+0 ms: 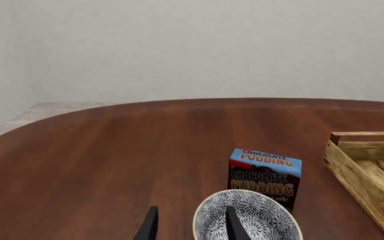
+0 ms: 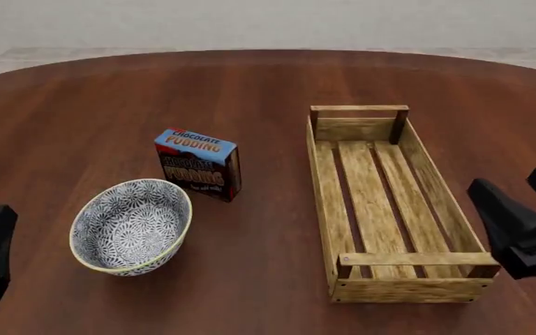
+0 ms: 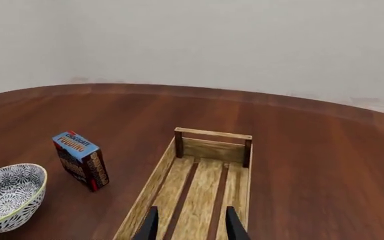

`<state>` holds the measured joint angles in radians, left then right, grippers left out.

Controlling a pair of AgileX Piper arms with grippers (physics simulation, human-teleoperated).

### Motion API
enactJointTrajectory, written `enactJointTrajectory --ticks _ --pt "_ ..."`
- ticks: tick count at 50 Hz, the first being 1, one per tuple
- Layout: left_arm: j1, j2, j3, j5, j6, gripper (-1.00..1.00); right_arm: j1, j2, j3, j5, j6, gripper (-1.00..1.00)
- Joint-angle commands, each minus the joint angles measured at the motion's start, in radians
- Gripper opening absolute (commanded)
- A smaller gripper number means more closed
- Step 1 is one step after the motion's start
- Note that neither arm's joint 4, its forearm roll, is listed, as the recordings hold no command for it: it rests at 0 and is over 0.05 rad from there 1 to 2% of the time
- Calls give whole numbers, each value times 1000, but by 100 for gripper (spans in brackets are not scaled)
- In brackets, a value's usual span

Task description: Pick up the bowl on the left and put it in the tray.

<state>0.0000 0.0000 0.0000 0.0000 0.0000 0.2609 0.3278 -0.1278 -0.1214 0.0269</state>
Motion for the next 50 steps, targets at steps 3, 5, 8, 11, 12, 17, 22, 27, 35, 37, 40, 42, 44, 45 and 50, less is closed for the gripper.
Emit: enactJointTrajectory --ticks 3,5,8,11,12,17,22,27,35,37,40,42,44,45,50 --pt "0 0 0 0 0 100 87 39 -41 15 5 100" --pt "0 0 0 0 0 100 102 49 -48 17 -3 100" --pt "0 0 0 0 0 100 112 61 -55 15 -7 100" --pt "0 0 0 0 0 100 131 95 -72 8 -12 100" --pt "0 0 0 0 0 100 131 95 -72 8 -12 100" --pt "0 0 0 0 0 100 153 151 -94 -3 2 100" --pt "0 0 0 0 0 100 182 185 -107 -5 -6 100" --pt "0 0 0 0 0 100 194 253 -128 -15 -17 100" --pt "0 0 0 0 0 100 229 256 -168 19 39 100" --pt "0 0 0 0 0 100 233 264 -176 22 40 100" --pt "0 0 0 0 0 100 255 291 -182 20 102 100" --pt "0 0 0 0 0 100 268 318 -184 15 169 100" --pt "0 0 0 0 0 100 276 321 -183 14 185 100" --pt "0 0 0 0 0 100 285 320 -184 16 189 100" --pt "0 0 0 0 0 100 294 339 -189 8 184 100"
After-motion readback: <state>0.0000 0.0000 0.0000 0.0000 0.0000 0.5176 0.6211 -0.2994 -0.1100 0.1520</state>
